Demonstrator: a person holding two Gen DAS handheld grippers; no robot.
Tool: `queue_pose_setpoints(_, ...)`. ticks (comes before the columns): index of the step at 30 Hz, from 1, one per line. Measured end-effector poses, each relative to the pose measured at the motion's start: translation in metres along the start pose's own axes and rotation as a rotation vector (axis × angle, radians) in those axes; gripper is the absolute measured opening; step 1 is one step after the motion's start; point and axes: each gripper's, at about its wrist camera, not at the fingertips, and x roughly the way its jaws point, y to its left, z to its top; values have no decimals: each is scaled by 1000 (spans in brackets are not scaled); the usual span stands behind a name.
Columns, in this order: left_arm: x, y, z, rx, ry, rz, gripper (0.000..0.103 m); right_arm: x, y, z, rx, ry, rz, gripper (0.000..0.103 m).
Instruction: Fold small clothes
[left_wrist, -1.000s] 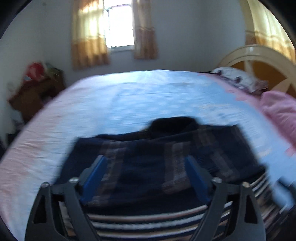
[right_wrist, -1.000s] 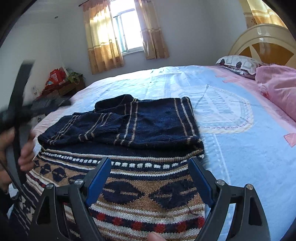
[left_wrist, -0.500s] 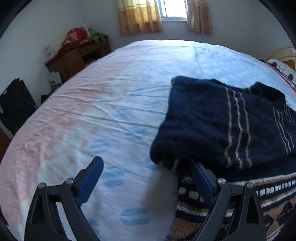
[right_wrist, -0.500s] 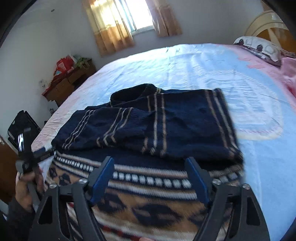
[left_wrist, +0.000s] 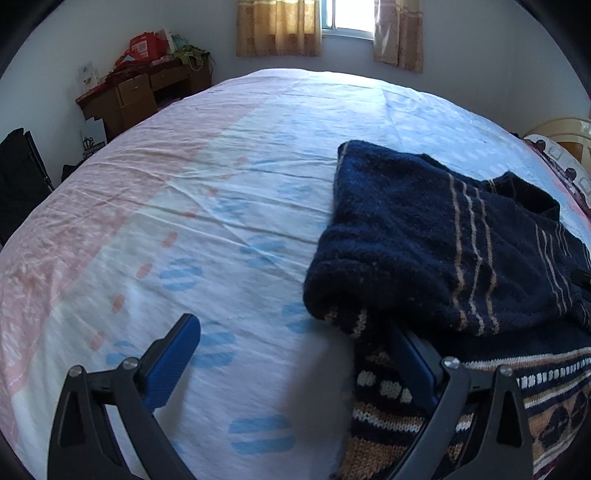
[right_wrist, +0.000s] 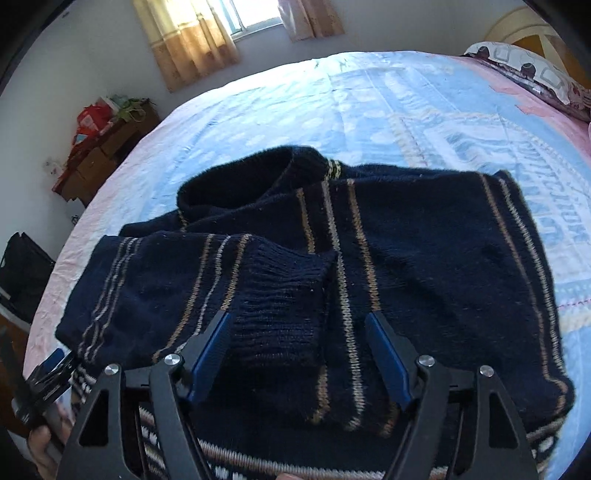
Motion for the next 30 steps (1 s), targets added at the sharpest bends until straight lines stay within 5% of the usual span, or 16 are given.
queue_pose_setpoints(3,2,1,2,-4,5,-5,102,1,9,-3,-29,-13,-7,74)
queue_pose_setpoints(10,5,6,2,-34,18,-36,103,5,20,-5,-94,-6,-30,48)
queue_pose_setpoints(14,4,7,2,-39,17,-41,103,4,15,-5,-86,-12,-28,41)
queue_pose_setpoints(22,4,10,1,-63,12,-59,103,-3,16,-6,-134,-44,-65,7)
queue_pose_setpoints(26,-2,17,-1,-96,-10,-93,103,-15,25,0,-189,-93,-104,6)
queue_pose_setpoints(30,-8,47,-5,-250,-54,-191,103,-31,34,7,-248,-151,-151,5)
